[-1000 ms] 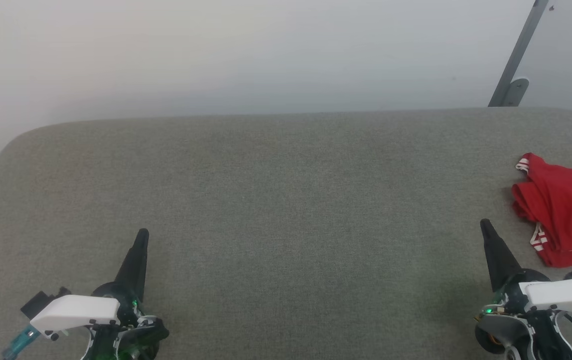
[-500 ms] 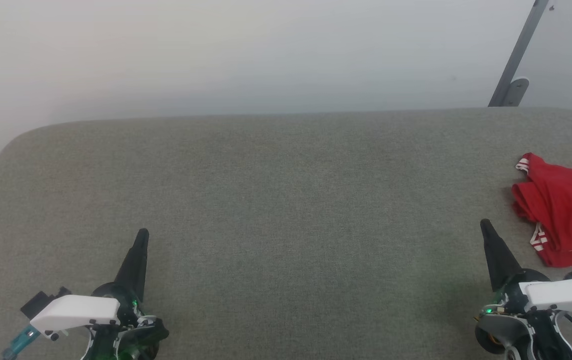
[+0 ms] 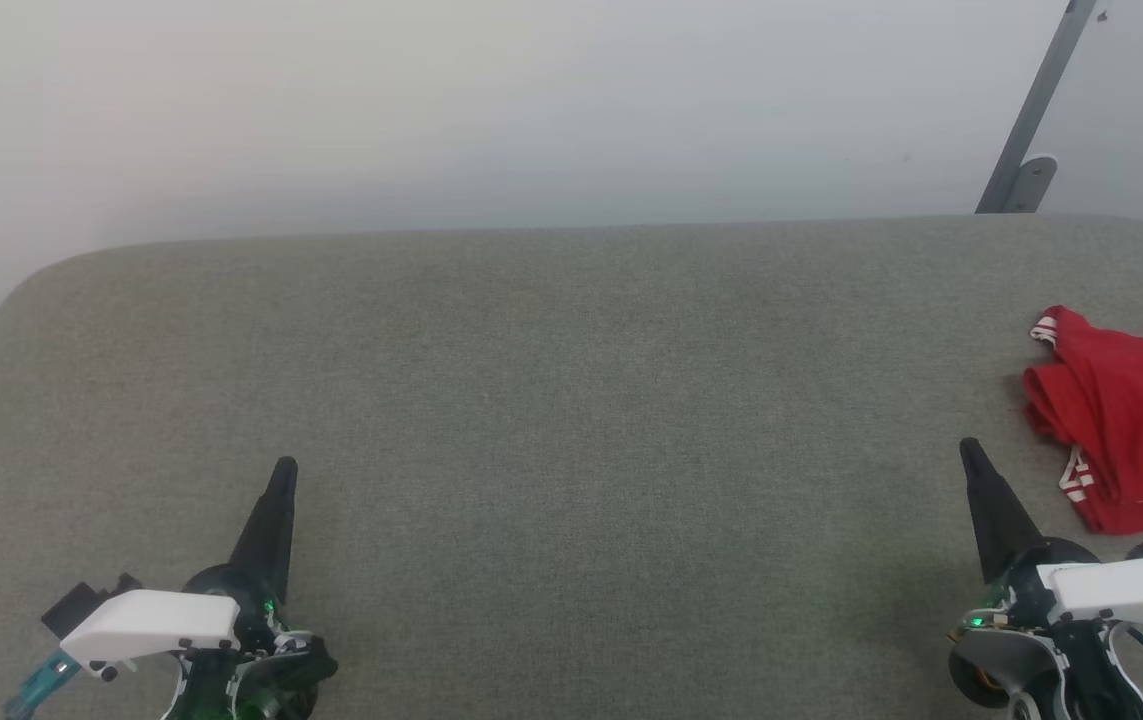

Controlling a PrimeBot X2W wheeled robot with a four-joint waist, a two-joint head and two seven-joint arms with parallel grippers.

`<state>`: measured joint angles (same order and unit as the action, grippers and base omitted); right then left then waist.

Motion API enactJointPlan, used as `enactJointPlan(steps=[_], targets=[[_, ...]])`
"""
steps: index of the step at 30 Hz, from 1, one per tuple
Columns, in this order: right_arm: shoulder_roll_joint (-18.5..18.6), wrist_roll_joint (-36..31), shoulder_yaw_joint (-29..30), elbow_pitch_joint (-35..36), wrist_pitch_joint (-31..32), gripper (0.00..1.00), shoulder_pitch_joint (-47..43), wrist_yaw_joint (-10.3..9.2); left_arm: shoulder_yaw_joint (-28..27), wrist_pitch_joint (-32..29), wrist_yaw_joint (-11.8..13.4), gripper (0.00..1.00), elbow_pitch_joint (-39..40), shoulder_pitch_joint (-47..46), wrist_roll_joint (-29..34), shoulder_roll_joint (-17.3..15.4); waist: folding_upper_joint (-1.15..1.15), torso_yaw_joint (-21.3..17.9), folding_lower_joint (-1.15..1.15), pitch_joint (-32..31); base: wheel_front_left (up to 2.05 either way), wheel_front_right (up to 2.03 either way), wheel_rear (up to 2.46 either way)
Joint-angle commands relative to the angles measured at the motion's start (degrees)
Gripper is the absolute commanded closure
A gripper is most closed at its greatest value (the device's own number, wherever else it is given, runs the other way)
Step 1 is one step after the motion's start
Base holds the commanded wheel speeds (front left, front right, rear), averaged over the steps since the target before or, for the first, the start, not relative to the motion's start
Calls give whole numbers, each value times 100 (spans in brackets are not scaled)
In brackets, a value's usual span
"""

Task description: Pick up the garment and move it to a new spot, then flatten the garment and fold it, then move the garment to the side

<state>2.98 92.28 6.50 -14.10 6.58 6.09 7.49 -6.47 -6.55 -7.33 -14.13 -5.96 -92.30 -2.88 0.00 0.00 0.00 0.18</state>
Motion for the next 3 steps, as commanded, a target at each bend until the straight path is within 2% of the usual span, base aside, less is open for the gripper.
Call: enactJointPlan(steps=[1,3], targets=[[-20,25,8,22,10,100,32,0,-18,-17,-29,100,16,-64,-21,16,0,0,0,0,0,0,0],[-20,25,9,22,10,100,32,0,-18,-17,-29,100,16,-64,-21,16,0,0,0,0,0,0,0]])
